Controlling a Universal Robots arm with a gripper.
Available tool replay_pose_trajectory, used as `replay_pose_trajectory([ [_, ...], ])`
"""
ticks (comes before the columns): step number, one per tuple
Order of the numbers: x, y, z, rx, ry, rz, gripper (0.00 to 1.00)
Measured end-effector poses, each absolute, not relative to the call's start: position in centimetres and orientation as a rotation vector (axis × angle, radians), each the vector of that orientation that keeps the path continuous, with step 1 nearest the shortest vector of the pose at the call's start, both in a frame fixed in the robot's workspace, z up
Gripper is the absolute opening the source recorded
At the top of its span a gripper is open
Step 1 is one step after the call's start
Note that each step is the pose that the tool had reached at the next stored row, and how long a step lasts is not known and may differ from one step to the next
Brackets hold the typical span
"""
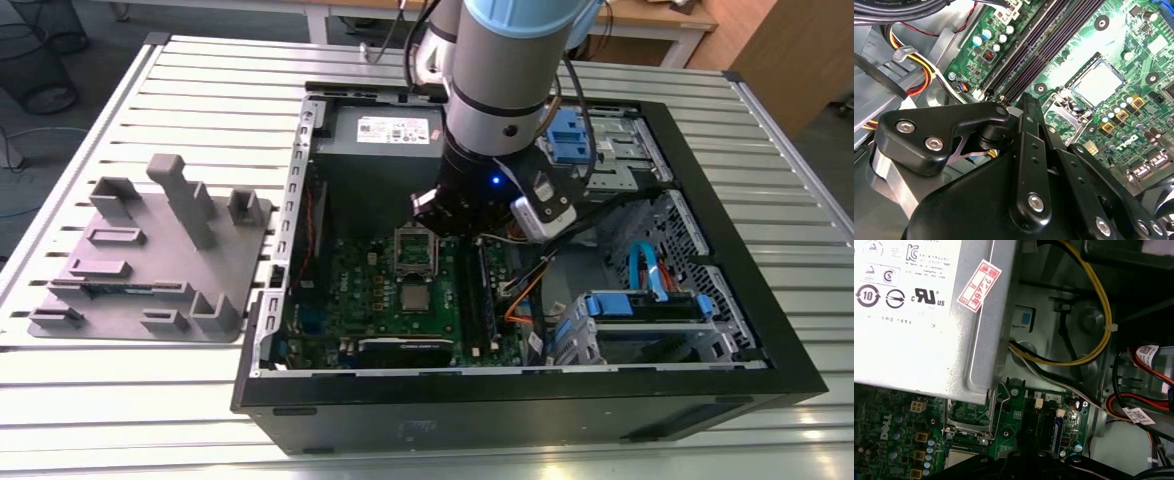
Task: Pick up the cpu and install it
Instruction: 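Close the cpu cover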
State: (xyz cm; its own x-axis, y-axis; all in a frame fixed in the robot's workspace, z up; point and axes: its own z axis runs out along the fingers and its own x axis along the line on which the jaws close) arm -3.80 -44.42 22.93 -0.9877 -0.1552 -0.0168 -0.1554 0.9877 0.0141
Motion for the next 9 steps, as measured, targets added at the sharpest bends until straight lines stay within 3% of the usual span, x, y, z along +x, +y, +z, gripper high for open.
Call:
replay_pose_trajectory([
  [9,-3.79,-44.42,22.93,-0.256,3.115,0.024,0.11],
])
